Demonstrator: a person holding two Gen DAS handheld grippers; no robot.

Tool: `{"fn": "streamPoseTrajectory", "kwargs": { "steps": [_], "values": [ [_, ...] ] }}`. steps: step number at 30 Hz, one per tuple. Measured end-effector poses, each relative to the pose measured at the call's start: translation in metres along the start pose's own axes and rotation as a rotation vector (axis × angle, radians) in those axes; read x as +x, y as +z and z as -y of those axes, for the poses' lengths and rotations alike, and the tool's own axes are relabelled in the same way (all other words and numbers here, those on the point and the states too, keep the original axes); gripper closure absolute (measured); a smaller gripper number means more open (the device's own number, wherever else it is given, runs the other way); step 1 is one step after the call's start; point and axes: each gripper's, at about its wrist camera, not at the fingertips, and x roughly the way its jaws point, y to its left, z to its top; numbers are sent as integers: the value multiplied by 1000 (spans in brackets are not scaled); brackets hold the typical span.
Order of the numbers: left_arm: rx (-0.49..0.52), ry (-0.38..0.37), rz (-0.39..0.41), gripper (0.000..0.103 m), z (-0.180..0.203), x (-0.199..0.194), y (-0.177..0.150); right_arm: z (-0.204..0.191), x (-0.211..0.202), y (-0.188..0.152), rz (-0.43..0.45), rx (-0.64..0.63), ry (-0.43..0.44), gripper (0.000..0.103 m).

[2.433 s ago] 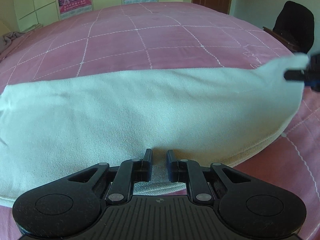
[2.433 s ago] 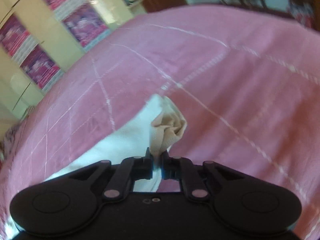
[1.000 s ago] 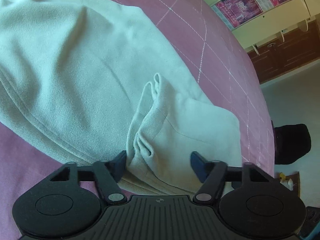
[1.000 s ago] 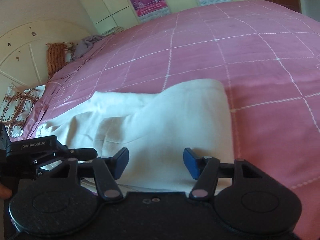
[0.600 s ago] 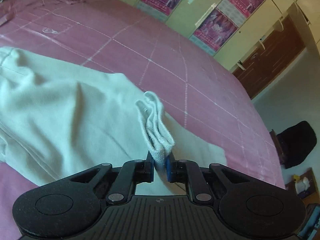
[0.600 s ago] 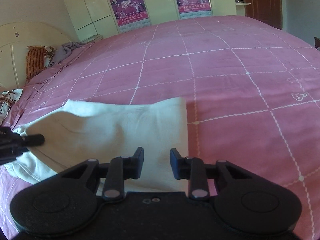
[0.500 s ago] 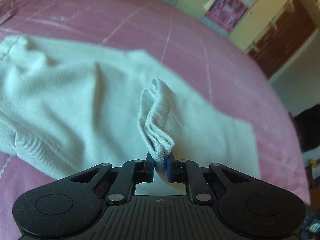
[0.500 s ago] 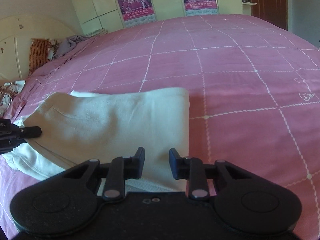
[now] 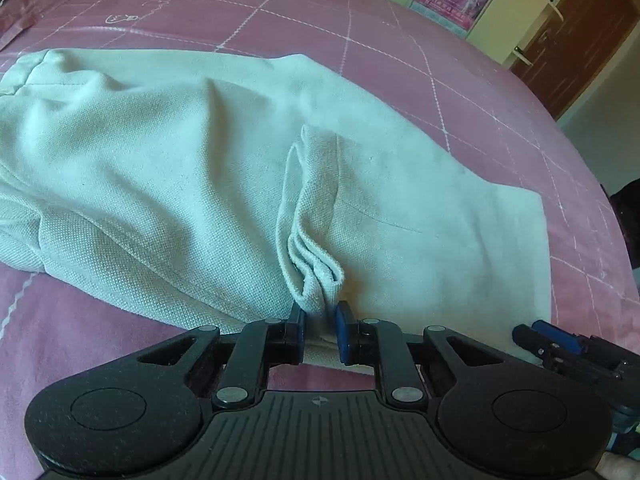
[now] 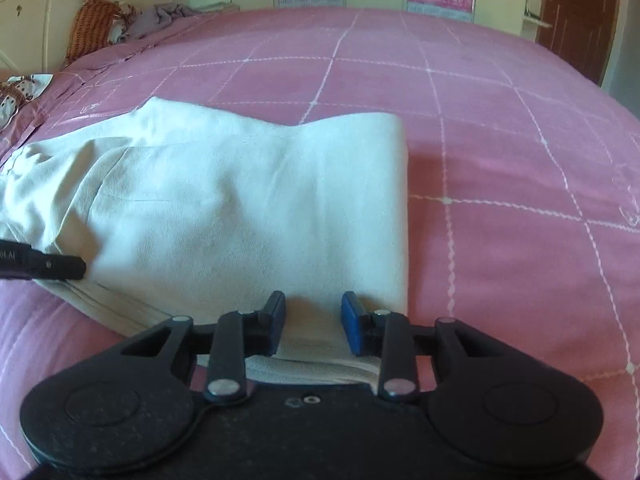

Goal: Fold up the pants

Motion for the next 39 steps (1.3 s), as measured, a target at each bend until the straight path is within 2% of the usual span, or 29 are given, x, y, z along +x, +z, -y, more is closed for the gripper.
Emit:
{"fn": "streamPoseTrajectory", "kwargs": {
  "steps": [3,5,9,12,14,16,18,21,23,25,29,39],
  "values": [
    [-43,-16,50,87,-5,-18,-1,-3,-5,4,-22,-13,-10,70],
    [-47,9,40,87,-13,-19,-4,-4,-10,9,-31,-11,-10,70],
    [-155,1,18,87,-38,-17,-11,-17,-18,20,27,35,49,71],
    [-160,17,32,87,-42,-20,-13,-35,-16,27,68,14,45,70],
    [-168,8,45,87,-44,-27,-13,-43,-8,28,54,10,28,69],
    [-159,-3,63,87,-38,-32,-9,-50,12,18,-24,-19,18,66],
    [-147,-26,74,87,-31,-34,-3,-58,13,10,12,-85,-11,66],
    [-131,-36,66,87,-19,-24,7,-59,10,11,-1,-82,-11,66],
    [-113,-13,53,87,-13,-14,10,-56,9,10,-2,-66,-3,66],
    [-103,40,31,87,-11,-4,7,-57,7,9,1,-62,-1,66],
    [-36,81,50,87,-4,-3,1,-55,5,6,5,-54,9,66],
    [18,121,61,87,1,-16,-3,-50,2,8,-17,-18,34,65]
  ]
}}
